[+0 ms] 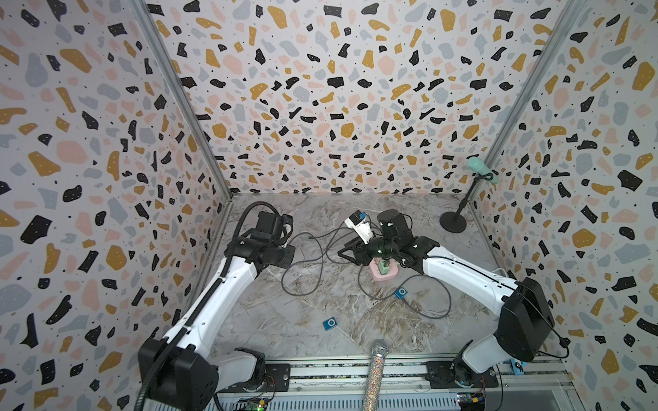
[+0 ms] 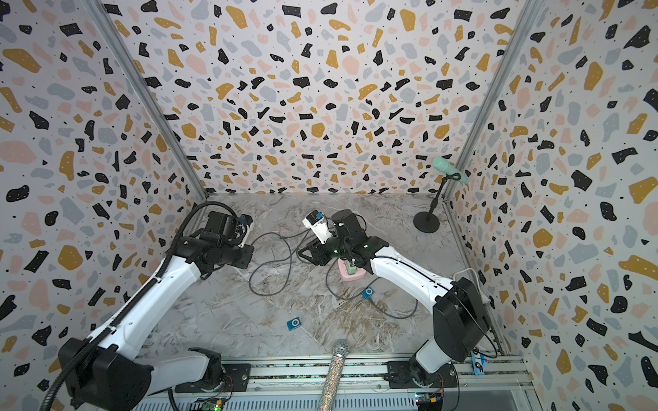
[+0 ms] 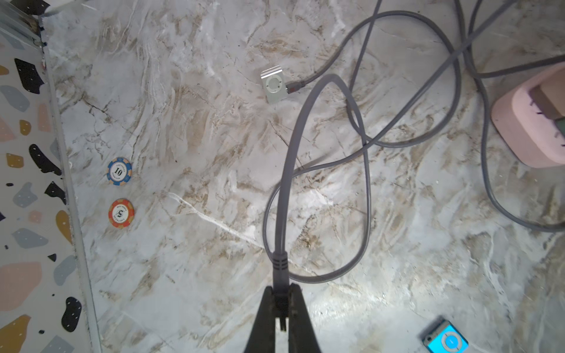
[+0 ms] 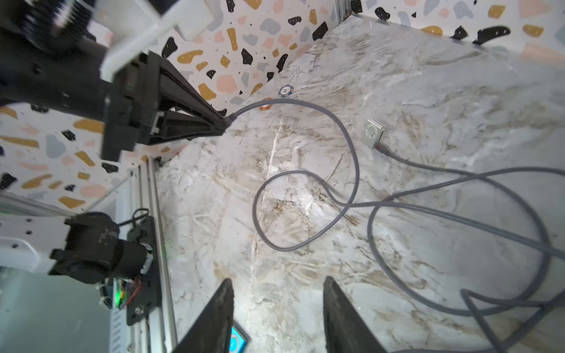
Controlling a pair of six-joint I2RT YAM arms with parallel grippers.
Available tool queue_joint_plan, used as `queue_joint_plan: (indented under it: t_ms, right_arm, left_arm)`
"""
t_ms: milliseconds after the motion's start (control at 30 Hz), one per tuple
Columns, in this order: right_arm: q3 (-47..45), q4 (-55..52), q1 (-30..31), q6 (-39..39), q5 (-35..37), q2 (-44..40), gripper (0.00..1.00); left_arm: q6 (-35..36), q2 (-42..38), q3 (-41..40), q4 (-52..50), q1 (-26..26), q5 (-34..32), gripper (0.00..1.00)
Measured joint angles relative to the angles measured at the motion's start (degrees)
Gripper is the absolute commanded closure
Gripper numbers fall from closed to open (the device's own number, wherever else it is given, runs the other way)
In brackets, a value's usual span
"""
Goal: Charge mp3
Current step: Pick up the charging cable from the center of the board.
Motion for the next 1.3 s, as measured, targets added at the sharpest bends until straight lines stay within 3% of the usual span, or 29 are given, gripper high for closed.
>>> queue_joint_plan:
  t_ms: [333,467,700,1033,1300]
  right_arm:
    - [1.6,-2.1,1.6,-23.3,3.6,0.0,0.48]
    - [3.5,-2.3,2.0,-30.0,1.2,1.1,0.47]
    - [14.7,-8.3,3.8,-40.2,-5.0,9.2,0.47]
    - [16.9,-15.0,4.8,-47.4,-10.1,12.5,0.53]
    - [14.9,-12.7,5.0,-48.7,-11.6,13.2,0.54]
  left_arm:
    - [0.1,-7.3,0.7,-5.2,-8.2,5.7,0.99]
    - [0.6,-8.8,0.8,-6.3,-8.8,8.5,0.99]
    - [2.1,-7.7,0.8,-6.6,-10.6,12.1,0.99]
    - [3.5,-7.9,0.8,-7.8,-10.7,13.4,1.0]
    - [4.3,-8.1,0.8,-7.5,-10.6,13.6,1.0]
